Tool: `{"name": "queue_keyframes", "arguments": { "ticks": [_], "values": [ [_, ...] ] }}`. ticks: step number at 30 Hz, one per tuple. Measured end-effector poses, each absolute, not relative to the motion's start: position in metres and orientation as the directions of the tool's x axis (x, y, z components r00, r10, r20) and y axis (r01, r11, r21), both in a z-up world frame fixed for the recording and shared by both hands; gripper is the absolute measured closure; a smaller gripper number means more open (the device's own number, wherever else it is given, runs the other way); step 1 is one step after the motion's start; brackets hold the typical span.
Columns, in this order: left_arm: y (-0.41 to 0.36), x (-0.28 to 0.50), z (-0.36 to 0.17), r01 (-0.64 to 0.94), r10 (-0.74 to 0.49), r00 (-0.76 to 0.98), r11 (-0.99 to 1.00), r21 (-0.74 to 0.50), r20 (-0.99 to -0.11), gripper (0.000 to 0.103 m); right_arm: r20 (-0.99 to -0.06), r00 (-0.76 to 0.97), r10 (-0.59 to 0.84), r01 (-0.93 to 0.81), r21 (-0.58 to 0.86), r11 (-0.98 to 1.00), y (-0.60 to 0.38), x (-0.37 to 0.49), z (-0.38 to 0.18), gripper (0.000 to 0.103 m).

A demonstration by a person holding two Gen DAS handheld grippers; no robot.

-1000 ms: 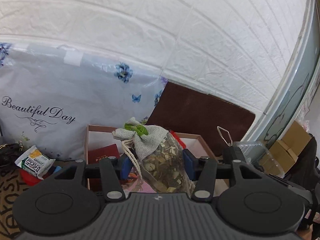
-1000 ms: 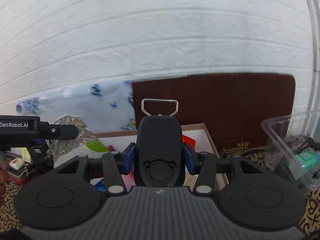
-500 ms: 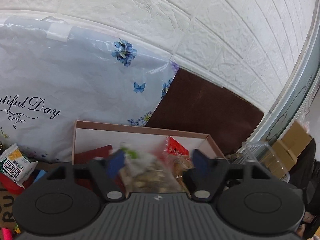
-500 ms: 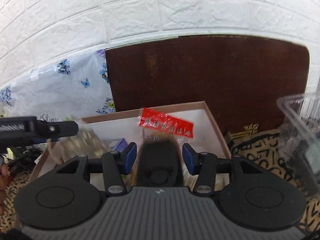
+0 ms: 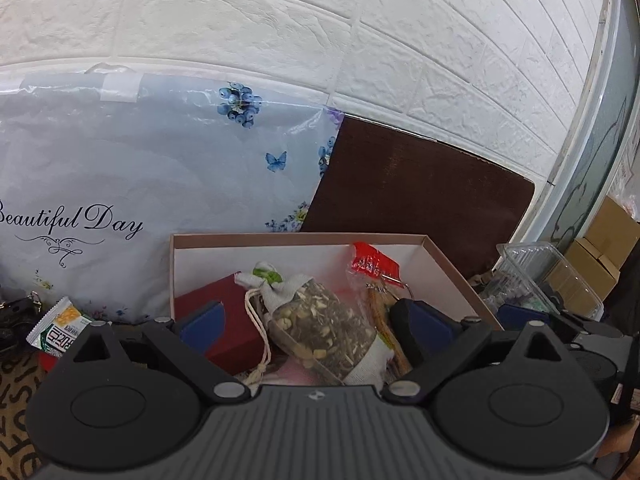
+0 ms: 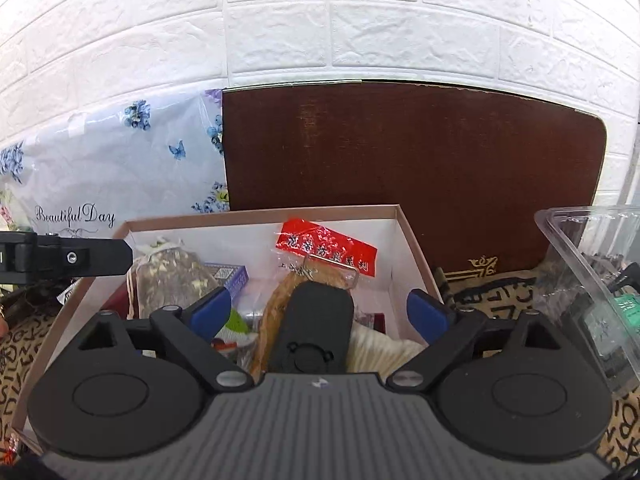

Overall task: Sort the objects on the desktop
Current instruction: 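Lower the sachet and key fob into the cardboard box and open both tools, then withdraw both tools from the box and move toward the pink marker and green clip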

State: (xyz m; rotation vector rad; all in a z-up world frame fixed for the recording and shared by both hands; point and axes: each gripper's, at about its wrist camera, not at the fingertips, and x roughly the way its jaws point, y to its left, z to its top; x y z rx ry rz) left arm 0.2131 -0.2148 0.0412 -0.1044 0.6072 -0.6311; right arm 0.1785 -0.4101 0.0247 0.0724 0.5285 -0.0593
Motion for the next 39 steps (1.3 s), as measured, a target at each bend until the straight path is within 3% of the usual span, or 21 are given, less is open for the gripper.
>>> {"name": "queue_keyframes", "arguments": {
  "ticks": [18, 28, 32, 39],
  "values": [
    [-0.187, 0.154, 0.066, 0.521, -0.574, 0.676, 0.816, -0.252, -0.462, 0.002, -0.445, 0.895, -0.035, 0.054, 0.031, 0.998, -0.401, 0.125, 0.059, 0.006],
    [-0.104, 0.091, 0.083, 0.501, -0.56, 0.733, 0.829, -0.249, -0.386, 0.002, -0.368, 0.926, 0.079, -0.077, 0.019, 0.997, -0.344, 0.072, 0.079, 0.002],
    [-0.065, 0.067, 0.073, 0.444, -0.518, 0.772, 0.855, -0.269, -0.369, 0.002, -0.336, 0.928, 0.159, -0.169, 0.0, 0.986, -0.313, 0.053, 0.081, 0.002],
    [-0.014, 0.039, 0.027, 0.326, -0.432, 0.796, 0.896, -0.301, -0.424, 0.002, -0.359, 0.898, 0.256, -0.283, -0.026, 0.959, -0.265, 0.033, 0.066, 0.002]
  ]
}}
